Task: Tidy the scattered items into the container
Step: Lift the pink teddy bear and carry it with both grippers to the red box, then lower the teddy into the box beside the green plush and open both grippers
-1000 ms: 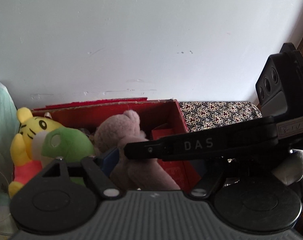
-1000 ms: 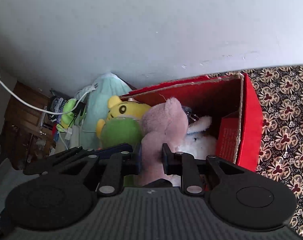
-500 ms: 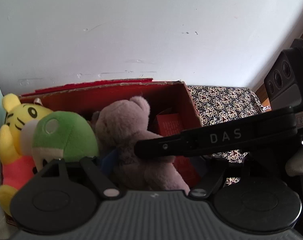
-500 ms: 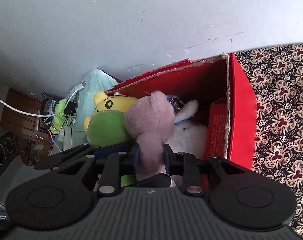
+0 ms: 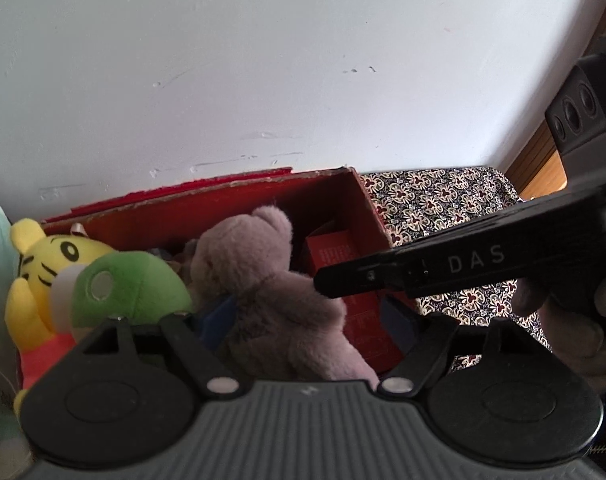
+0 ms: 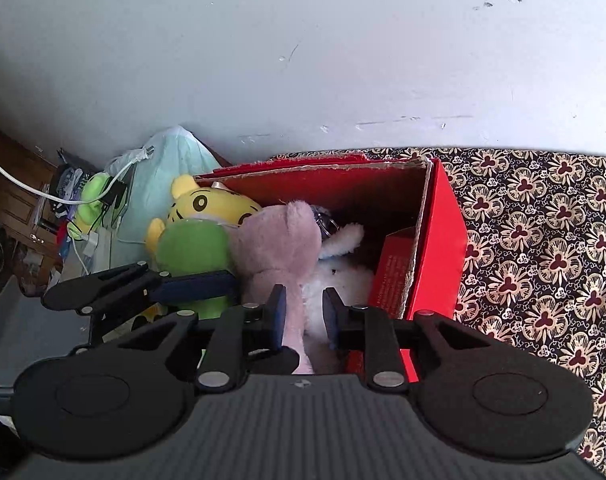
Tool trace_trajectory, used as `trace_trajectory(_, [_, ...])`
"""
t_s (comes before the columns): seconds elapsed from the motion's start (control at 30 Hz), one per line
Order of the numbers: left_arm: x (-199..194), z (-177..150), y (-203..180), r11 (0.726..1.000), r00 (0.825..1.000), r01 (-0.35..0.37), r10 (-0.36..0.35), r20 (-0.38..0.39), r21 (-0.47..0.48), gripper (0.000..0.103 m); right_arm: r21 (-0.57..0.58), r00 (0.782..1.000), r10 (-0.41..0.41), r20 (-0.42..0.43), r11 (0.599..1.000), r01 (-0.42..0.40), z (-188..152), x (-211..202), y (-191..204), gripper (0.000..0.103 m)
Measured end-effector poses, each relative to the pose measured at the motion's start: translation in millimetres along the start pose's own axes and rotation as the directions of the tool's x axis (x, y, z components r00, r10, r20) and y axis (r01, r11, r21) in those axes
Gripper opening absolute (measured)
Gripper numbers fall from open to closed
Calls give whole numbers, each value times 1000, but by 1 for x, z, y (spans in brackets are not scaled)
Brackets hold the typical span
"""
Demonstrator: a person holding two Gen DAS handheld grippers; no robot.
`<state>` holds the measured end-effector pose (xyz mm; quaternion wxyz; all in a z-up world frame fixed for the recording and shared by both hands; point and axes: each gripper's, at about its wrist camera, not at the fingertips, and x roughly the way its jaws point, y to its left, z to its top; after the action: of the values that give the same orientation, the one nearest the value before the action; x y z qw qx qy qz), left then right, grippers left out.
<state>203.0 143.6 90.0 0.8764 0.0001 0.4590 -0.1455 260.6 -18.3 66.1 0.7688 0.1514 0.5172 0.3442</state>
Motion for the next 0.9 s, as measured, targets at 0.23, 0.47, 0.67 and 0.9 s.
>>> trace_trajectory(0.23, [-24,2,-11,997,998,38,-42,49,69,80,18,991,56,120,998,-58,4,-22,-2,24])
trace_trajectory(0.47, [-46,15,7,996,990,89,-87,109,-13,81,103,981,68,183,991,-88,-3,-34,-14,24])
trace_trajectory(0.67, [-61,16,42,992,992,21,-5,130,-122,83,175,977,78,197,978,-113,-16,-40,-25,24])
trace_trajectory(0.9, [-81,3,63,958,986,-67,107,131,-280,82,159,978,100,182,979,-130,-21,-49,-27,24])
